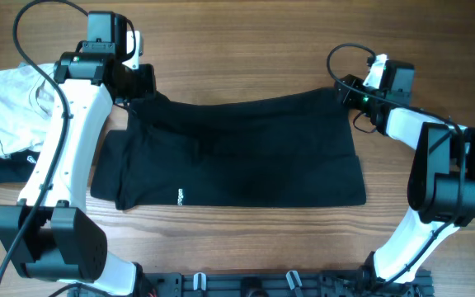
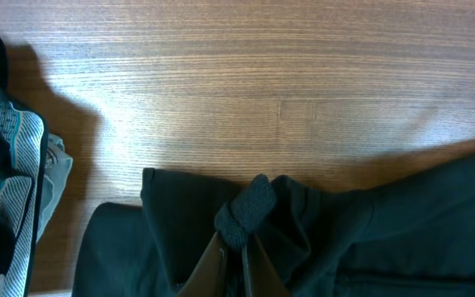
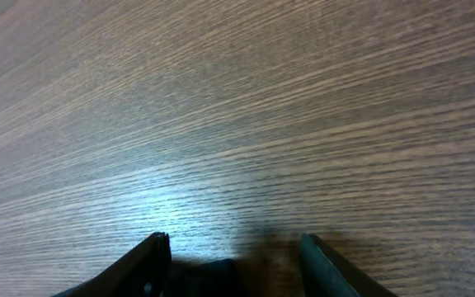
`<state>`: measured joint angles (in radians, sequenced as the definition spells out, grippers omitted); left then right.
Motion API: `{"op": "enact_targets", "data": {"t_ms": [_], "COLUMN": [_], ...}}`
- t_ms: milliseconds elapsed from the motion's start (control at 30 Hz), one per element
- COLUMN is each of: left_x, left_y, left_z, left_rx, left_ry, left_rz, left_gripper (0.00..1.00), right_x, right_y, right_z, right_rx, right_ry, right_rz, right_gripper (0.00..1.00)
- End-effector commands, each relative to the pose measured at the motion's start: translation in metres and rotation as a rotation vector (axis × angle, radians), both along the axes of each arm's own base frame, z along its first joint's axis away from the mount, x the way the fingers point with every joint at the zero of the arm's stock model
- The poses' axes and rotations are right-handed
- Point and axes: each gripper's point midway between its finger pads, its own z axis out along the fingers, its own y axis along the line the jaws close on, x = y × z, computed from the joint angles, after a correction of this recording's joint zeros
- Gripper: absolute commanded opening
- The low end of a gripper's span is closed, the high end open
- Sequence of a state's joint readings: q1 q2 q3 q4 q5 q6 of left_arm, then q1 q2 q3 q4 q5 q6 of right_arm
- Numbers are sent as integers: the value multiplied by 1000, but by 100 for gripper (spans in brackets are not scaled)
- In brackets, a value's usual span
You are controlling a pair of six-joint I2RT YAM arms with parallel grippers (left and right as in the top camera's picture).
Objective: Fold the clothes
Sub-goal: 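Fold the shirt's top edge down toward the bottom hem with both grippers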
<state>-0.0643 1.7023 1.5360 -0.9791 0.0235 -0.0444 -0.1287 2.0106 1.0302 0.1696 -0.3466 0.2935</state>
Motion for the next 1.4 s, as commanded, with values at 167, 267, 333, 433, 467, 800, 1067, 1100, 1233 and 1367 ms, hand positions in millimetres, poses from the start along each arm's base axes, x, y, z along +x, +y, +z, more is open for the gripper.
{"op": "enact_targets", "data": {"t_ms": [167, 267, 333, 433, 467, 800, 1067, 1100, 1233, 1367], "left_x": [4, 4, 4, 0, -2, -28, -46, -50, -68, -88], "left_y": [-1, -1, -1, 0, 0, 14, 10, 9, 10, 11], "left_z": [9, 9, 9, 8, 7, -3, -10, -13, -34, -40], "left_rx": [-21, -21, -21, -20, -19, 26, -9, -14, -8, -3], "left_ry": [-40, -40, -40, -24, -14, 97, 178, 194, 274, 353], "left_rz": [14, 14, 14, 14, 14, 47, 43, 41, 42, 43], "left_gripper": [4, 4, 4, 4, 4, 4, 4, 4, 4, 4], "right_x": [-7, -5, -4, -5, -8, -45, -90, -97, -137, -165], "right_y": [27, 22, 17, 11, 8, 3, 1, 1, 1, -11], "right_z": [-9, -6, 2, 29, 37, 125, 83, 79, 57, 44], "right_rx": [55, 52, 67, 100, 100, 64, 82, 84, 118, 66], "right_ry": [13, 0, -16, -52, -52, -119, 157, 194, 413, 561], "right_rz": [111, 102, 96, 106, 98, 165, 104, 95, 18, -74], "right_gripper": [33, 4, 4, 4, 4, 6, 5, 5, 4, 4]}}
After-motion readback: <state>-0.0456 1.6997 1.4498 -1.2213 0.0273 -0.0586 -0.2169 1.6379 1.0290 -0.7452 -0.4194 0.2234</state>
